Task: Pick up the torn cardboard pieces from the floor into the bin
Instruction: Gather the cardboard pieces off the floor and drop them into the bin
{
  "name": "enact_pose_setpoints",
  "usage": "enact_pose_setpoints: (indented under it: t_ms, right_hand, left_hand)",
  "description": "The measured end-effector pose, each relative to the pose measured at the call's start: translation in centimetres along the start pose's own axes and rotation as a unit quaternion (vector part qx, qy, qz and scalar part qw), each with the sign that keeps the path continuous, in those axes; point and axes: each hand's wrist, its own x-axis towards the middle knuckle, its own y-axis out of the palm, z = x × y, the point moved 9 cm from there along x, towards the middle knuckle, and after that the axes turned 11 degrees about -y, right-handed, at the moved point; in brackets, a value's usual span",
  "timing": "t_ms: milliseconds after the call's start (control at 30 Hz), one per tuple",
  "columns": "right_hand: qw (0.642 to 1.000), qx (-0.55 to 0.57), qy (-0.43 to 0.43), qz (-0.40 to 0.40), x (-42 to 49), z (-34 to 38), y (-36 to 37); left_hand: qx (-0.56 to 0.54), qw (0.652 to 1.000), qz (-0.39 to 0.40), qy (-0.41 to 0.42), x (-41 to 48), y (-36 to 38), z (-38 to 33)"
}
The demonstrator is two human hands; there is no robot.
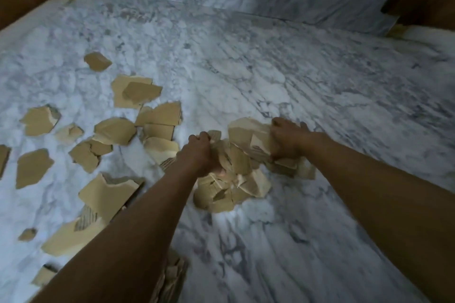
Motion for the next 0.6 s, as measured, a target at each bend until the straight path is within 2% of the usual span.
enact_pose_setpoints:
  t_ms: [100,200,300,367,433,533,600]
  right_hand:
    - [0.999,-0.003,0.023,-0.034,-1.4,-0.1,0.4]
    - [0.994,0.092,0.043,-0.037,-2.4,-0.9,2.4]
    - [0.977,0.199,0.064,-0.052,-4.1,-2.0,3.9]
    - [0.965,0.247,0.076,-0.042,-5.8,-2.3,4.4]
    - [0.968,0.238,0.073,-0.007,-7.5,-2.6,4.2]
    - [0.981,0.178,0.069,0.038,-9.0,-3.3,1.3]
    - [0.982,0.172,0.06,0.038,-9.0,-3.3,-1.6]
  left_hand:
    - [0.042,0.998,-0.028,-0.023,-0.4,-0.5,0.4]
    - [0.078,0.995,-0.057,-0.01,-1.0,-0.9,-0.1]
    - [0.023,0.998,-0.026,0.058,-1.9,-1.0,-0.6]
    - [-0.031,0.998,0.002,0.058,-3.2,-1.5,-0.1]
    - [-0.064,0.997,0.032,0.037,-4.8,-2.1,0.9]
    - [-0.022,0.999,0.045,0.02,-6.6,-4.0,2.4]
    - [-0.004,0.999,0.033,0.003,-6.9,-5.7,3.6]
